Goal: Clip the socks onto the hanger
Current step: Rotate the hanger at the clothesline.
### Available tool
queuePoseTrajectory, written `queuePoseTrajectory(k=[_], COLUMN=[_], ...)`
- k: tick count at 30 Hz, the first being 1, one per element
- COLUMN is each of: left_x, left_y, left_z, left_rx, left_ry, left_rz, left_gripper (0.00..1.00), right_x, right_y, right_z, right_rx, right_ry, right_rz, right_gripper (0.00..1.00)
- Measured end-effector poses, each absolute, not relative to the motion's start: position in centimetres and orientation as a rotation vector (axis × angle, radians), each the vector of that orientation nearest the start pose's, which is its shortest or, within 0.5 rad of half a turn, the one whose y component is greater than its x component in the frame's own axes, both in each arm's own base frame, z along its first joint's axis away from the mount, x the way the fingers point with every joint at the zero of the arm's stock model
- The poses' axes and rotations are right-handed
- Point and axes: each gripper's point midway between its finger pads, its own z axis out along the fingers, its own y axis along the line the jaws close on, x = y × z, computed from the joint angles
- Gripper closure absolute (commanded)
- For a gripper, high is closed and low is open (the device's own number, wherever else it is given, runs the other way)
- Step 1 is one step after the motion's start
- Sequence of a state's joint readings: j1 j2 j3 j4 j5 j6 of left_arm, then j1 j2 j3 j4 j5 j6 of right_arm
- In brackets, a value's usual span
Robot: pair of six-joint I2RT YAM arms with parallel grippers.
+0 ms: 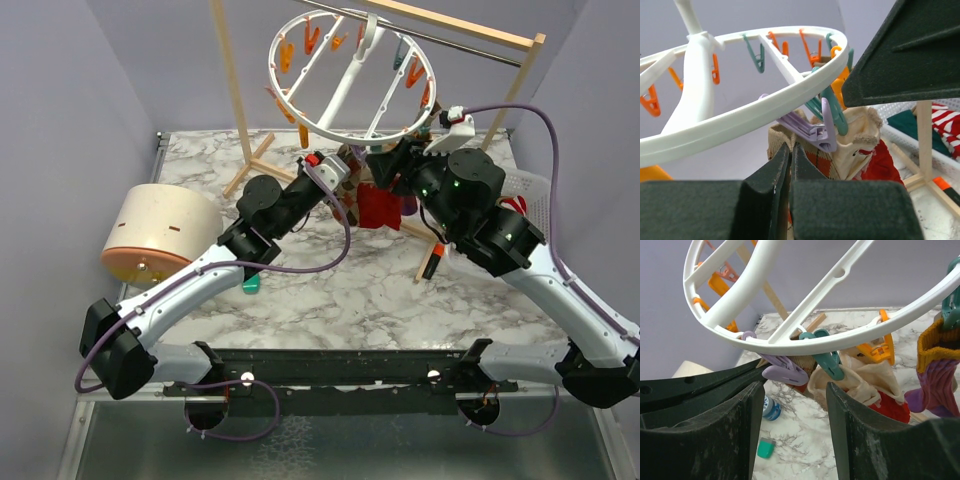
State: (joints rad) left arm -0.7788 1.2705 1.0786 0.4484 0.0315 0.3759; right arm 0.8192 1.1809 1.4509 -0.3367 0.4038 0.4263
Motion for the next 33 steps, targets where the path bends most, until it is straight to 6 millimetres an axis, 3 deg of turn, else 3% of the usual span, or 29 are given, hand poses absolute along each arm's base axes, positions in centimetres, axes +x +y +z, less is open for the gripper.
queuePoseTrajectory(k=[6,16,22,33], left_x=[31.7,32.1,32.9,33.2], left_y=[-32.4,-35.4,-36.8,-37.3], left_z=[40.9,39.7,39.8,39.7], left_rx=[0.765,0.810,0.815,0.810], left_ry=[1.070,1.085,1.084,1.078], left_rz=[-0.413,-0.445,-0.450,-0.453], left_gripper=[1.00,1.00,1.00,1.00], right_x=[28.8,26.6,25.5,26.5], right_y=[22.9,21.0,22.6,25.3], right_z=[43.9,46.4,46.1,44.4], right_rx=[-0.004,0.042,0.121,0.356], right_ry=[1.638,1.557,1.539,1.535], right_rz=[0.635,0.717,0.931,1.188], right_gripper=[0.43,0.42,0.42,0.39])
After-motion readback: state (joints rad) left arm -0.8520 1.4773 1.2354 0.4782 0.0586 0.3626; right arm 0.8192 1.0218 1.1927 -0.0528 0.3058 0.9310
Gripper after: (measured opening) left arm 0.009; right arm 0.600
